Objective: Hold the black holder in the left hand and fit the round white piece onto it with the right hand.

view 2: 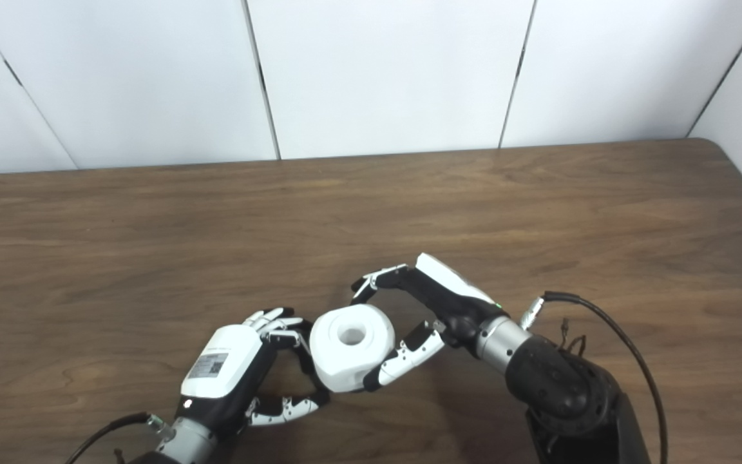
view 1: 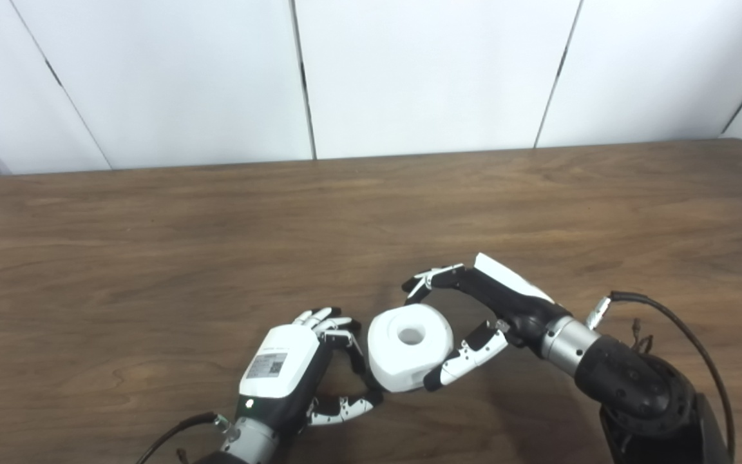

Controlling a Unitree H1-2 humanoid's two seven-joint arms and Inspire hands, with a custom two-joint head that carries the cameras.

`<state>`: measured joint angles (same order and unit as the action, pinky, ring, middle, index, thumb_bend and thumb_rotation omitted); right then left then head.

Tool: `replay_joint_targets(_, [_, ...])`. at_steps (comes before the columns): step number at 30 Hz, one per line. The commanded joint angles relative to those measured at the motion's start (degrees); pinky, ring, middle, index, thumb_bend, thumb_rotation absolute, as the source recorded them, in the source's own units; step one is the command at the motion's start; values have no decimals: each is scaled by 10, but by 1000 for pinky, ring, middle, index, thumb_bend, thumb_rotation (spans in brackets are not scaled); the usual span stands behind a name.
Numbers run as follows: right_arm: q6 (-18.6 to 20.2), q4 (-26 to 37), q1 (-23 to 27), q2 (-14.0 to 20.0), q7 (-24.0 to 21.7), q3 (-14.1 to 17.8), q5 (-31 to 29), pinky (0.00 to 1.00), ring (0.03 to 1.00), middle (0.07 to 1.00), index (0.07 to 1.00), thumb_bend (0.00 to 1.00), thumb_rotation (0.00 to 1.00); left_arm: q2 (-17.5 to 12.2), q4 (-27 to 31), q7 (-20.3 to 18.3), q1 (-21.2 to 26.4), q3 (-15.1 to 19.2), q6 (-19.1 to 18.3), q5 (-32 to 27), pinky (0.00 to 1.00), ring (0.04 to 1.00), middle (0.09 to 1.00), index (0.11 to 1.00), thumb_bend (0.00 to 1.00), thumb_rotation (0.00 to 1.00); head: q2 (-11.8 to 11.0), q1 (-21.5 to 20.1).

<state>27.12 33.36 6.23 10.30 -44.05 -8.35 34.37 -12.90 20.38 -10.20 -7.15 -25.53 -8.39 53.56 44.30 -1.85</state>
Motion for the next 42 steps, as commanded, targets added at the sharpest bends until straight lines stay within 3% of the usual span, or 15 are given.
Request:
replay_joint_targets(1, [-2,2,15,7,11,0,-4,1000,912,814,491,522,162,-1,-17,-45,-13,-13,-18,15,929,912,809,494,522,73,1,-1])
replay_joint_targets(2, [-2,1,15,9,12,-2,-4,1000,912,814,491,521,163,-1,-17,-45,-13,-13,-18,14,927,911,811,571,721,149,1,-1])
replay_joint_targets(3, [-2,1,15,11,13,-3,-5,1000,914,815,491,521,163,-1,-17,-45,-13,-13,-18,13,927,910,812,600,794,181,1,-1])
replay_joint_targets(4, [-2,1,16,13,13,-4,-5,1000,914,816,492,521,163,-1,-16,-46,-13,-13,-18,13,927,910,813,616,832,198,3,-2])
replay_joint_targets(5, [-2,1,17,15,12,-5,-4,1000,918,820,550,751,279,-1,-15,-47,-12,-12,-18,13,926,909,814,631,864,212,3,-2])
replay_joint_targets(6, [-2,1,17,17,12,-7,-4,1000,923,826,578,836,323,-1,-15,-46,-12,-12,-17,13,927,909,815,640,878,219,3,-2])
replay_joint_targets(8, [-2,1,20,21,12,-12,-3,1000,935,843,627,942,376,-1,-14,-47,-12,-13,-17,16,927,909,819,659,891,229,2,-2])
replay_joint_targets(10, [-3,1,23,28,12,-19,-3,1000,953,866,673,986,409,-1,-13,-50,-12,-13,-18,18,926,907,819,672,893,233,2,-2])
replay_joint_targets(20, [-2,12,29,42,-3,-34,10,1000,1000,960,836,1000,415,3,-9,-66,-11,-13,-27,32,928,910,824,698,895,223,3,-3])
replay_joint_targets(36, [-2,10,42,47,-22,-34,18,1000,1000,959,858,1000,447,1,-15,-69,-5,-9,-25,23,922,915,833,734,930,232,1,-3])
replay_joint_targets(39, [-2,10,54,50,-53,-26,21,1000,1000,969,877,1000,457,3,-14,-74,-5,-3,-29,2,928,920,839,764,945,239,0,-1])
replay_joint_targets(42, [-2,10,70,54,-98,-11,18,1000,1000,985,905,1000,486,8,-2,-95,-3,15,-42,-61,932,938,859,808,947,254,-1,1])
